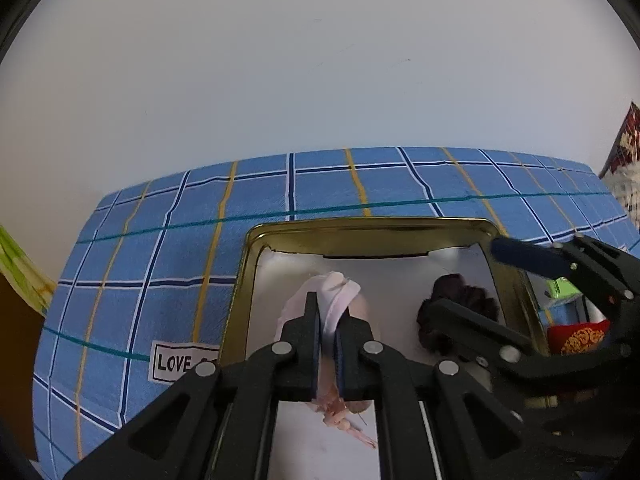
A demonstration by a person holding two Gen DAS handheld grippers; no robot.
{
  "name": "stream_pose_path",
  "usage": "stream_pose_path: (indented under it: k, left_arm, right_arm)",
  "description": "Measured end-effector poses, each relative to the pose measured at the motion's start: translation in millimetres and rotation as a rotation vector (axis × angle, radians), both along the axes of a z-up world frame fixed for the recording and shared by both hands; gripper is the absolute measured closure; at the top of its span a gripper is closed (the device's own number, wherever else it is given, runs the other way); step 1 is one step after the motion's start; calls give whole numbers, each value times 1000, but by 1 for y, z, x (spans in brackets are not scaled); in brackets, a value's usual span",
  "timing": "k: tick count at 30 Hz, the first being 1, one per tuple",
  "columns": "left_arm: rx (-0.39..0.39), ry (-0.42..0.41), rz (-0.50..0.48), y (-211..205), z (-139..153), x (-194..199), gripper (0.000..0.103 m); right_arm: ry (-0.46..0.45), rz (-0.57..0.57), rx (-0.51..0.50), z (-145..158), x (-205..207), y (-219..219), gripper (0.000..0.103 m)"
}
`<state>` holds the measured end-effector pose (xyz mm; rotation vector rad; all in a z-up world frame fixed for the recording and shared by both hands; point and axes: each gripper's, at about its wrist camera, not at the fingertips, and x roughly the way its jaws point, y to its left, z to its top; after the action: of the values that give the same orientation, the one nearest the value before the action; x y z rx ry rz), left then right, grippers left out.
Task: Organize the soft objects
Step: 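Open both tools to drop the pouch and scrunchie into the tray, then move back to the pile and grasp the fluffy pink pad with the right tool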
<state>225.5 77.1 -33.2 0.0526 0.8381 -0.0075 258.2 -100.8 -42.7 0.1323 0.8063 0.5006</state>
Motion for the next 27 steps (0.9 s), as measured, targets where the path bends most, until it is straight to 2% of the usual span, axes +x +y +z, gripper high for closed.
stream_pose_path:
  k: [2,3,4,6,8,10,15,21,27]
  left_arm:
    - [11,-14,0,0,1,-2,95]
    - [20,-22,2,1,1,-2,95]
    - [30,-28,4,1,1,-3,90]
    - [52,-47,27,1,4,-5,70]
    - [64,-80,46,3,11,-9,35]
    - [45,-119,38,7,19,-15,27]
    - [40,-168,29,11,34,-27,26]
    - [-15,-198,36,5,36,-49,26]
    - [-41,-285,-18,-22,41,-98,26]
  right_arm:
    - [-13,-16,0,1,-1,-3,20]
    - [-19,-20,2,2,-2,-5,19]
    - [-30,-25,9,4,-3,-7,17]
    - [-37,-34,13,6,-3,-10,17]
    - [-46,-47,25,9,-6,-13,15]
    - [-60,-57,44,12,-11,-19,11]
    - [-104,-53,59,24,-25,-24,9]
    - [-126,-40,85,39,-52,-35,7]
    - [-173,-62,50,44,-111,-61,3]
